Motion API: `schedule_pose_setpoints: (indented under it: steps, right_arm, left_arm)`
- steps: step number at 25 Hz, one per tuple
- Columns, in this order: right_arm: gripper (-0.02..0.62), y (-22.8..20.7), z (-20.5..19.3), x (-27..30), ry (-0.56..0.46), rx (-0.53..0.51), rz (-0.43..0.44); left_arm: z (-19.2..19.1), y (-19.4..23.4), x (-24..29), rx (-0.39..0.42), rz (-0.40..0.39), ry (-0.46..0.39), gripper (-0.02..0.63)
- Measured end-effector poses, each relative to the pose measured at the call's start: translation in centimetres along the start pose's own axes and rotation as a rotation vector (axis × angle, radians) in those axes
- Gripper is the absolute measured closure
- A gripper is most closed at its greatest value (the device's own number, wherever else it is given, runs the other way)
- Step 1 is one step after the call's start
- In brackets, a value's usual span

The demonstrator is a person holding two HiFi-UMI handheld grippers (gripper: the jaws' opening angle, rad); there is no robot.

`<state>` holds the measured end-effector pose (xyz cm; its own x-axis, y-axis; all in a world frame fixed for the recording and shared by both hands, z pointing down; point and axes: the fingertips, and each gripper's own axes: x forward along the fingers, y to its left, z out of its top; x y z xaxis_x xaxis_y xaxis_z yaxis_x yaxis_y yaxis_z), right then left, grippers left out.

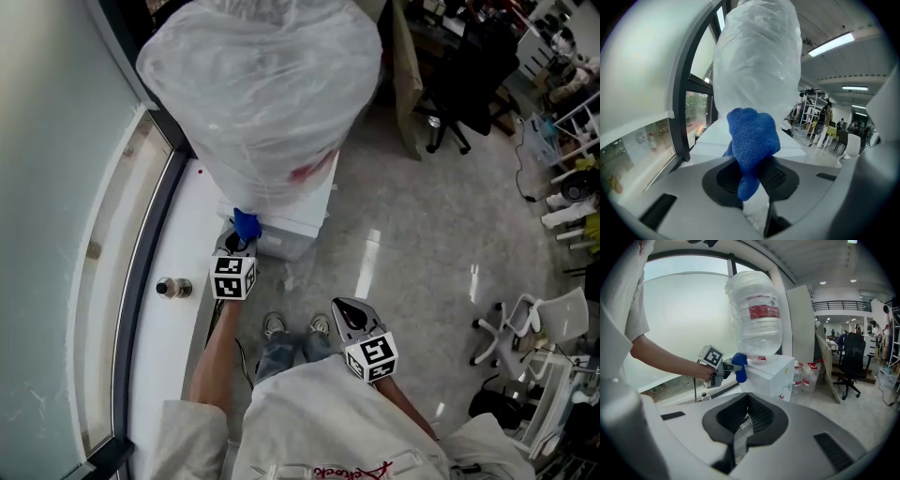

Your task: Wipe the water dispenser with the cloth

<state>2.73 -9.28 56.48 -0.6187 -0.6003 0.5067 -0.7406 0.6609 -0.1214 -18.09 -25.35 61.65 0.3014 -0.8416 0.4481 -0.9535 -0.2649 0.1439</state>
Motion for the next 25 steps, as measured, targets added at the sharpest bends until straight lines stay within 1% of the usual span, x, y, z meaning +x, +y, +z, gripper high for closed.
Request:
schedule_pose_setpoints:
  steps: [4,8,12,16,21,25]
  right_arm:
    - [0.58,-0.8,-0.4,-1.0,-0.005,0.013,-0.024]
    - [0.58,-2.0,-1.2,-2.4,-0.004,0.032,-0.057]
    - [0.58,-2.8,-1.9,-3.4,-0.002,0.054,-0.082]
    - [0.58,-3.0,-2.1,-4.0,-0.004,0.059,-0.089]
    - [0.58,-3.4,-2.3,-4.4,-0.003,0.059,-0.092]
    - [0.58,-3.7,-2.4,-4.6,0.004,0.059,-0.095]
  left_arm:
    - [-0.4,-4.4,1.2,-0.001,-0.058,0.003,0.515]
    - [-0.6,-7.2,1.9,-0.02,-0.074,-0.004,0.515]
    - [-0.9,-10.1,2.5,0.006,-0.111,0.005,0.514]
    - [-1.2,-13.2,3.1,0.04,-0.163,0.016,0.515]
    - [-1.5,-16.7,3.9,0.045,-0.216,0.026,0.515]
    - [-1.8,-18.1,4.4,0.055,-0.245,0.028,0.515]
